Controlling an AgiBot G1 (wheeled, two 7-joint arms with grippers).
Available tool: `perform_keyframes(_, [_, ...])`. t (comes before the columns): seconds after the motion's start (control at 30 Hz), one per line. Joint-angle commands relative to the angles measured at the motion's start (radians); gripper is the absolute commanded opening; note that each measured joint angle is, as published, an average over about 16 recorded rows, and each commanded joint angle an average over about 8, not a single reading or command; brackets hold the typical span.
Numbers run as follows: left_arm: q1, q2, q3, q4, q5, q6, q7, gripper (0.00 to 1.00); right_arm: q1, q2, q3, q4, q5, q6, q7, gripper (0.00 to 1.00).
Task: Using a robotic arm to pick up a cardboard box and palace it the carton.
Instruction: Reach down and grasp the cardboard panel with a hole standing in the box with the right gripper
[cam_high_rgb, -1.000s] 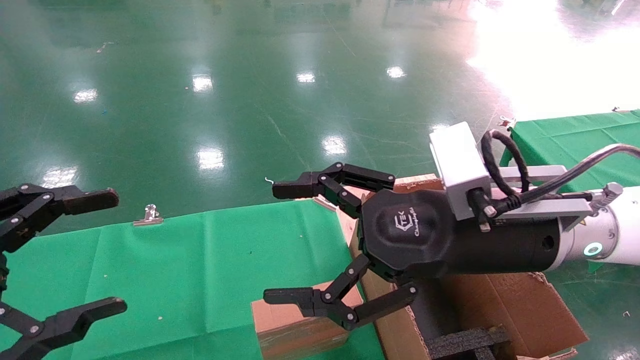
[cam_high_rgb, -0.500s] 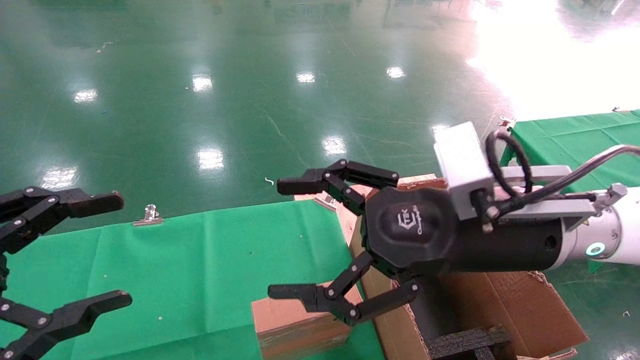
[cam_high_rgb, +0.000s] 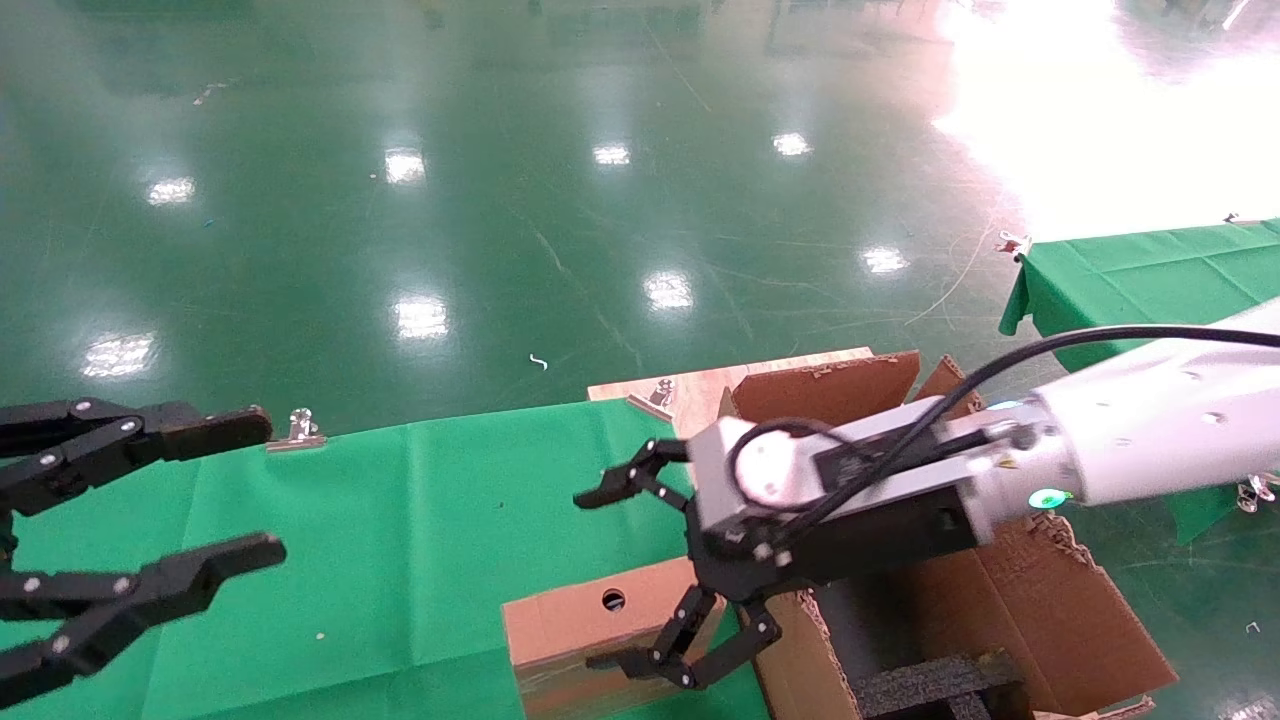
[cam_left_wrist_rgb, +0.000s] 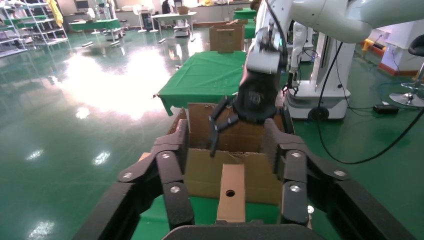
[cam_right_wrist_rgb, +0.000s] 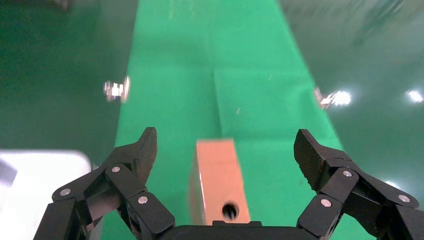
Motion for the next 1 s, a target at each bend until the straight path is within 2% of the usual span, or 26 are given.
perform_keyframes(0.03, [0.000, 0.000, 0.000, 0.000, 0.000, 0.000, 0.000, 0.00, 0.034, -0.023, -0.037, -0.003, -0.058, -0.016, 0.000, 1.00])
perform_keyframes(0.4, [0.000, 0.000, 0.000, 0.000, 0.000, 0.000, 0.000, 0.00, 0.159, -0.123, -0.229, -0.045, -0.208, -0.015, -0.030, 1.00])
perform_keyframes(0.8, [0.000, 0.000, 0.000, 0.000, 0.000, 0.000, 0.000, 0.01, 0.271, -0.229, -0.375, -0.086, -0.384, -0.003, -0.054, 1.00])
perform_keyframes(0.83, [0.000, 0.000, 0.000, 0.000, 0.000, 0.000, 0.000, 0.07, 0.277, -0.235, -0.383, -0.087, -0.394, -0.002, -0.056, 1.00])
perform_keyframes(0.97, [0.000, 0.000, 0.000, 0.000, 0.000, 0.000, 0.000, 0.57, 0.289, -0.256, -0.408, -0.089, -0.419, 0.004, -0.063, 1.00])
perform_keyframes(1.0, [0.000, 0.000, 0.000, 0.000, 0.000, 0.000, 0.000, 0.70, 0.291, -0.260, -0.412, -0.090, -0.422, 0.004, -0.065, 0.93])
